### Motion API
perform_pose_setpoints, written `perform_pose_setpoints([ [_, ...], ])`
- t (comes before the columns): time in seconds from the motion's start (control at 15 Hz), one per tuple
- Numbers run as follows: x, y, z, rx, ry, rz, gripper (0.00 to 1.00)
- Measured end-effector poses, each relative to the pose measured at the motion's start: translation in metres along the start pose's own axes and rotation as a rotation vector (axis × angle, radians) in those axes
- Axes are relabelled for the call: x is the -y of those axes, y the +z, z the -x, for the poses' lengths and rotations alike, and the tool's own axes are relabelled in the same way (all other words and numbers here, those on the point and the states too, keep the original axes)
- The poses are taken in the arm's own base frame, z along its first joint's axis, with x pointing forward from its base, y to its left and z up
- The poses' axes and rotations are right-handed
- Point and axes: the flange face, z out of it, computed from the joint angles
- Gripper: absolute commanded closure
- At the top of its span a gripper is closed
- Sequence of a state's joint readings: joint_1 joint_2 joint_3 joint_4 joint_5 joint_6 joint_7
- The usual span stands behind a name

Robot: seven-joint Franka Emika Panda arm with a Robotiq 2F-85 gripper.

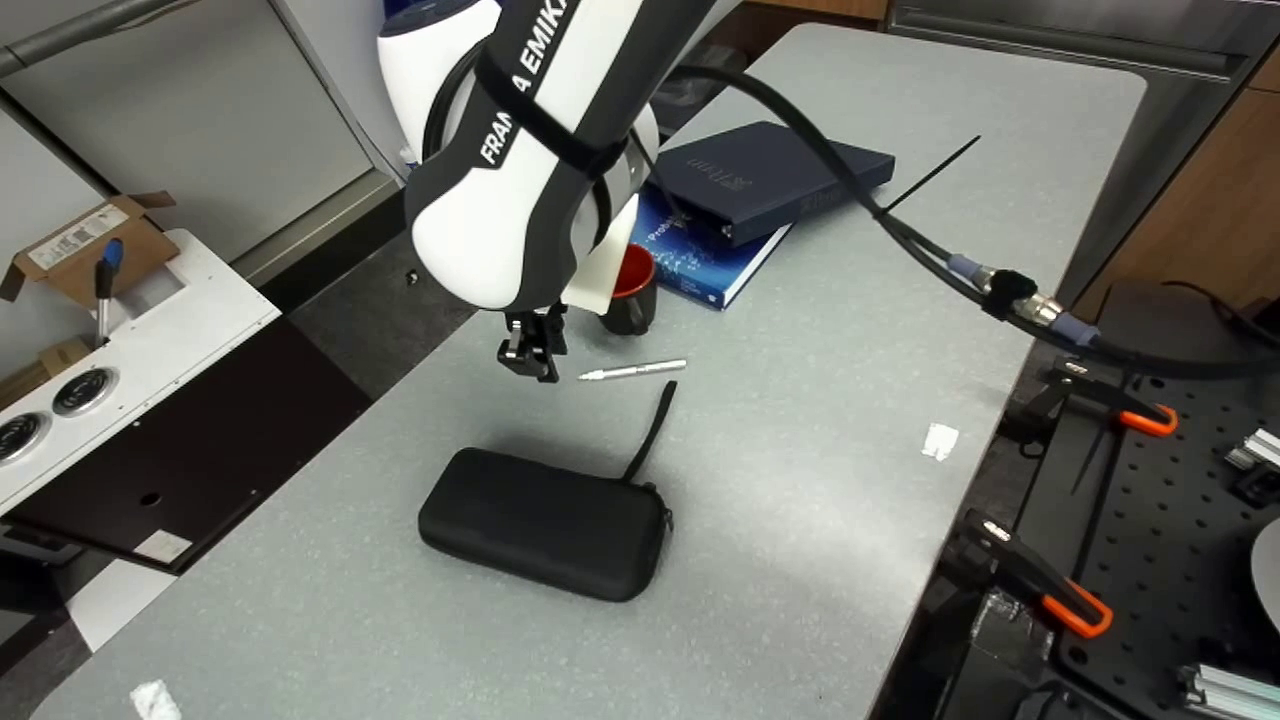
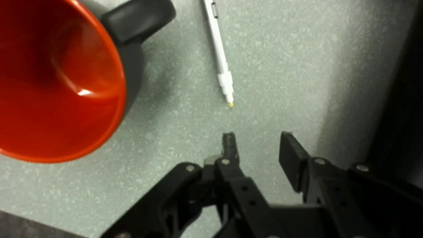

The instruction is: Take the pen out of the mug and place it on the table

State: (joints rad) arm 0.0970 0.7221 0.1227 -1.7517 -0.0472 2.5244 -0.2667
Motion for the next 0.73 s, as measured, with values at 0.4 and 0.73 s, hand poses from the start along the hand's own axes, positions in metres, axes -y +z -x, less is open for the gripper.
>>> perform_pose_setpoints([
  [0.4, 0.002, -0.018, -0.009, -0.052, -0.007, 0.017, 0.00],
  [0.73, 0.002, -0.023, -0.010, -0.060, 0.004, 0.020, 0.00],
])
